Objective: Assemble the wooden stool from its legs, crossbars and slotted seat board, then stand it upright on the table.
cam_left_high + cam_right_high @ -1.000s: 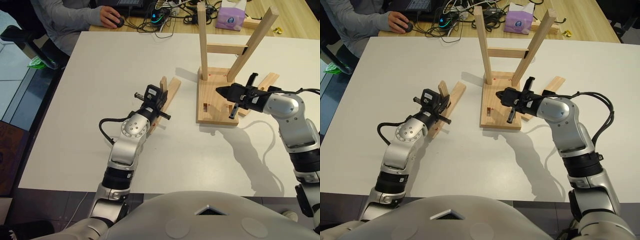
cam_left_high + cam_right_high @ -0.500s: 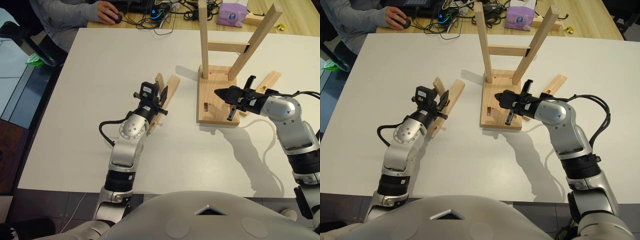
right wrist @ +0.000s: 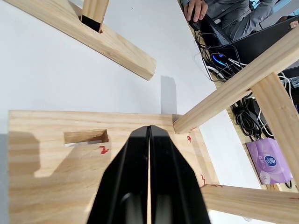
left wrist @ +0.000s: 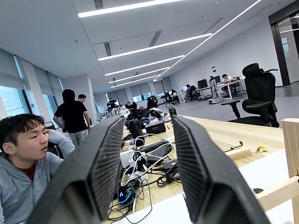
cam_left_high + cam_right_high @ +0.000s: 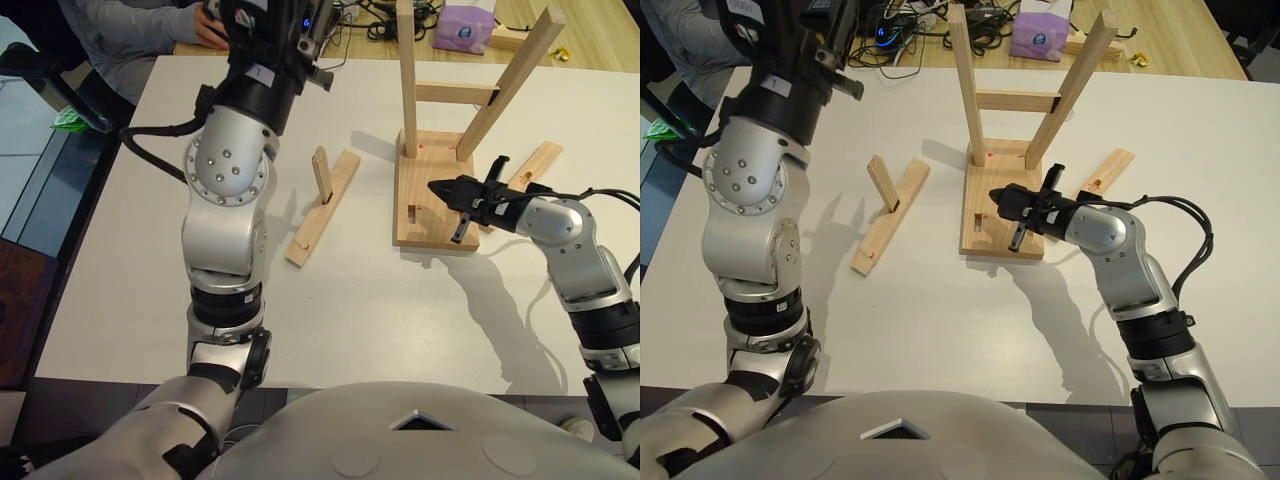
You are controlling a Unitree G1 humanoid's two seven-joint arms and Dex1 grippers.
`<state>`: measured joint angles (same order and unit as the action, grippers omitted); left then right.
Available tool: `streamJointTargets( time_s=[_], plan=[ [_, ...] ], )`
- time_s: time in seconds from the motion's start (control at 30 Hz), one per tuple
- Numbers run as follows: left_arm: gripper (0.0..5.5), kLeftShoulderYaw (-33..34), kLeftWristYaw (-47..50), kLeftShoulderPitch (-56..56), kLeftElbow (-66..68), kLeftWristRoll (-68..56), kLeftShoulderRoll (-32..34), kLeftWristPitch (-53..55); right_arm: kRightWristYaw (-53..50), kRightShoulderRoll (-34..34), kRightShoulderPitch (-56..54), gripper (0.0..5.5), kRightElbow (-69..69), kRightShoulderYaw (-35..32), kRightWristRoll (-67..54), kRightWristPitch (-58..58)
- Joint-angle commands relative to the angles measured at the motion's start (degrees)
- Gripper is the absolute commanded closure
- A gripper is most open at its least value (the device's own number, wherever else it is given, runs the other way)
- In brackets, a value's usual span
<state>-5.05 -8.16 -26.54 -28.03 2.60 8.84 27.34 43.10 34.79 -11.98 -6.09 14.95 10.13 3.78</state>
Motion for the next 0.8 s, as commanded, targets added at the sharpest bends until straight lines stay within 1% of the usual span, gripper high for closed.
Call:
streamJointTargets(
  time_s=[0.03,0.07,0.13,0.23,0.27,0.3,0.4,0.5,0.6,0.67,0.8],
  plan=[
    [3.59,-1.28,-0.47,1.05,0.1,-1.19,-1.56,-0.49,-0.06,0.48,-0.47,5.5,0.44,-0.07,0.66,-0.58],
    [3.59,-1.88,-0.44,3.0,1.93,-1.31,-1.97,-0.99,-0.04,0.47,-0.38,5.5,0.29,-0.08,0.75,-0.56],
    [3.59,-1.97,-0.45,8.54,10.89,-2.4,-3.34,-2.31,0.09,0.49,-0.56,5.5,0.31,0.11,1.06,-0.74],
    [3.59,-1.83,0.63,16.6,38.66,-0.31,-2.01,-6.49,-0.04,0.43,-0.03,5.5,-0.81,0.11,1.23,-0.23],
    [3.59,-2.65,-0.08,18.49,43.74,0.29,-1.32,-7.55,0.04,0.38,0.2,5.5,-0.89,0.22,1.2,-0.33],
    [3.59,-3.22,-0.34,19.67,45.29,0.69,-1.03,-8.2,0.08,0.33,0.43,5.5,-0.73,0.35,1.25,-0.56],
    [3.59,-4.55,-0.98,19.78,40.13,0.13,-2.04,-7.41,-0.43,-0.08,0.99,5.5,-0.61,0.6,1.61,-0.54],
    [3.59,-5.05,-0.24,17.14,31.84,-0.57,-3.26,-5.48,-1.09,-0.55,1.18,5.5,-0.39,0.79,2.12,-0.59],
    [3.59,-4.06,0.38,12.37,21.89,-1.28,-3.28,-1.25,-1.8,-1.06,1.77,5.5,-0.62,0.96,2.57,-0.33],
    [3.59,-2.18,0.57,7.8,16.62,-1.76,-2.79,1.87,-2.28,-1.46,2.14,5.5,-0.99,1.07,2.63,0.03],
    [3.59,3.06,0.18,-5.8,9.47,-3.42,-0.44,7.74,-2.97,-1.96,2.37,5.5,-1.15,1.15,2.88,0.34]
  ],
)
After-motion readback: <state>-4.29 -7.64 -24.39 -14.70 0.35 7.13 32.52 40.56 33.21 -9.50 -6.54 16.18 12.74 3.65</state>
